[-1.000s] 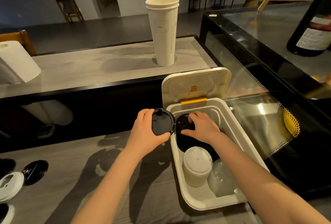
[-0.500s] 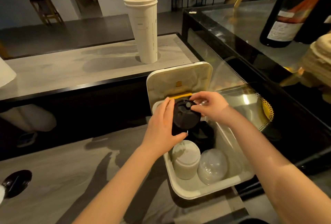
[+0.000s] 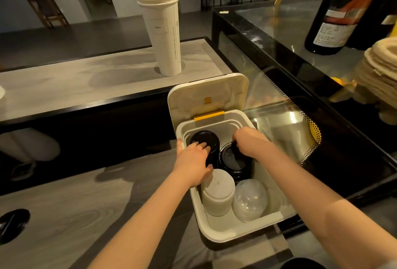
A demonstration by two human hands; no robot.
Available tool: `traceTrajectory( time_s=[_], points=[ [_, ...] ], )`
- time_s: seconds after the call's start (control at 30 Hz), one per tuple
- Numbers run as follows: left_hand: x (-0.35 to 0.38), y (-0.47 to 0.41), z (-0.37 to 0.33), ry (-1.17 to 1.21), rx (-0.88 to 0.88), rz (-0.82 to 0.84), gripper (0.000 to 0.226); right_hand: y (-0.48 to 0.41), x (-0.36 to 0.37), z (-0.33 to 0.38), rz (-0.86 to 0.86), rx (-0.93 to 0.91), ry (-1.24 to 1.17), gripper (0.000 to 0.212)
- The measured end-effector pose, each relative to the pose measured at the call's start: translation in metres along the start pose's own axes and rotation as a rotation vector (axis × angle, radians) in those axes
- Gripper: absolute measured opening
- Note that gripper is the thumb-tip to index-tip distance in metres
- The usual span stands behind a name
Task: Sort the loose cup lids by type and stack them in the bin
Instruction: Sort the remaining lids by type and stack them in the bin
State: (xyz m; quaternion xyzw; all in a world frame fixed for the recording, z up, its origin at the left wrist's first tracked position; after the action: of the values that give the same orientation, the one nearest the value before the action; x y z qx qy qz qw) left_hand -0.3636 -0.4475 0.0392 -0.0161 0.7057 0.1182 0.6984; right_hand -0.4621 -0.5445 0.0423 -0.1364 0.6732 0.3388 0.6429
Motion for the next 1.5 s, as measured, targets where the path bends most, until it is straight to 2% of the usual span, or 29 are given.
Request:
traceTrajectory(
  time_s=[0.13, 0.23, 0.33, 0.5, 0.77, 0.93, 1.0, 1.07, 1.2, 1.37, 1.5],
  points=[
    [0.000, 0.000, 0.001, 0.008, -0.002, -0.004, 0.058, 0.004, -0.005, 0.007, -0.100, -0.101, -0.150, 0.050],
    [-0.001, 0.000, 0.000, 0.014, -0.010, -0.009, 0.057, 0.014, 0.017, 0.016, 0.085, -0.190, -0.134, 0.065],
    [-0.001, 0.000, -0.001, 0.006, -0.007, 0.003, 0.057, 0.013, 0.036, 0.014, 0.162, -0.164, -0.043, 0.060],
    [-0.003, 0.002, -0.001, 0.005, -0.004, 0.008, 0.056, 0.004, 0.035, 0.014, 0.168, -0.082, -0.085, 0.038],
    [-0.006, 0.005, -0.001, 0.026, 0.020, 0.015, 0.057, 0.017, 0.042, 0.008, 0.087, 0.032, -0.145, 0.045],
    [-0.024, 0.010, 0.009, 0.180, 0.013, -0.043, 0.049, 0.032, 0.017, 0.020, -0.065, 0.005, -0.253, 0.059],
    [-0.038, 0.018, 0.028, 0.212, -0.047, -0.123, 0.048, 0.039, -0.005, 0.037, -0.159, -0.052, -0.306, 0.067],
    [-0.052, 0.032, 0.058, 0.243, -0.135, -0.198, 0.050, 0.044, -0.032, 0.062, -0.270, -0.113, -0.334, 0.065],
    [-0.064, 0.075, 0.128, 0.246, -0.309, -0.248, 0.054, 0.051, -0.064, 0.135, -0.391, -0.267, -0.247, 0.061],
    [-0.054, 0.133, 0.216, 0.234, -0.490, -0.241, 0.056, 0.039, -0.058, 0.234, -0.383, -0.423, -0.179, 0.063],
    [-0.034, 0.179, 0.283, 0.239, -0.578, -0.200, 0.057, 0.028, -0.040, 0.318, -0.303, -0.523, -0.148, 0.062]
  ],
)
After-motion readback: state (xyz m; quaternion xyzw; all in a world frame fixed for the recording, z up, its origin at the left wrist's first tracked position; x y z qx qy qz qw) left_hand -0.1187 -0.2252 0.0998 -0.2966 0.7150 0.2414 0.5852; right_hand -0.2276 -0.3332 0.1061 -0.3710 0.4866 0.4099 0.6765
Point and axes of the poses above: each hand's wrist, its own y-axis away from the middle knuckle, its own x-axis out of the palm, z = x × y, the point moved 10 cm from there along -y, towards the middle knuckle, and after that the axes turned 6 degrees about -x, right-handed, at the moved point
